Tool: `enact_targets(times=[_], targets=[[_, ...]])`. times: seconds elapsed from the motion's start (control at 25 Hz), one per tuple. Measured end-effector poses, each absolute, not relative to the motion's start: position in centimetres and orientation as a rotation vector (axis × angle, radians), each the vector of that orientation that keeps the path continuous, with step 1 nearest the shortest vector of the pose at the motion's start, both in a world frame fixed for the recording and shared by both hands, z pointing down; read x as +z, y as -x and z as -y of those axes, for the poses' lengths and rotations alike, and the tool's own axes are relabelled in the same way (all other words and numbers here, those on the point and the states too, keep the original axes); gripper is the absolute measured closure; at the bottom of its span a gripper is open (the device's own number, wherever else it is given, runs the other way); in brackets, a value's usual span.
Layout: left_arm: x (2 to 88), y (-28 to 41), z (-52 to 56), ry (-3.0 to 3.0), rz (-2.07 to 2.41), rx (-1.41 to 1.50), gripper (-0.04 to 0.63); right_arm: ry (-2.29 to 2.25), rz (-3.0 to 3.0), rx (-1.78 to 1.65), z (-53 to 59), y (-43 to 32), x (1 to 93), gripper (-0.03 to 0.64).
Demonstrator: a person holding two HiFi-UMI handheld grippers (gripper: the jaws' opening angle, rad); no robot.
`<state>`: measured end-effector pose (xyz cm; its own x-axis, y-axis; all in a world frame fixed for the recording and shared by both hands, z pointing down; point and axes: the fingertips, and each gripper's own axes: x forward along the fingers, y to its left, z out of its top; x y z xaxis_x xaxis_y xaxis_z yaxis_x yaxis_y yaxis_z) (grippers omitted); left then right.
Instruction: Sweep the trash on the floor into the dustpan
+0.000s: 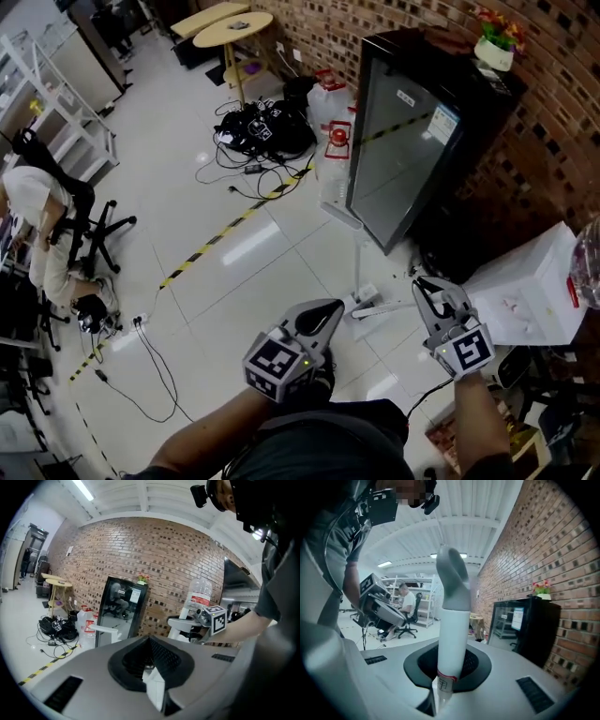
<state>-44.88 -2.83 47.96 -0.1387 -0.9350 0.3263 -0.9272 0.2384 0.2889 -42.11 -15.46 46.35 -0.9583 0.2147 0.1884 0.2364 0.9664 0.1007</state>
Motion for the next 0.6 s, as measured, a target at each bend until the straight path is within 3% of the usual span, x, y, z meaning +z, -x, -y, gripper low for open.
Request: enact_targets(times=[0.6], targets=[[44.3, 26.2, 19.6, -1.960, 1.934, -0.108, 0.591, -0.317, 3.076, 0.008, 28.1, 15.7, 39.3, 0.581]])
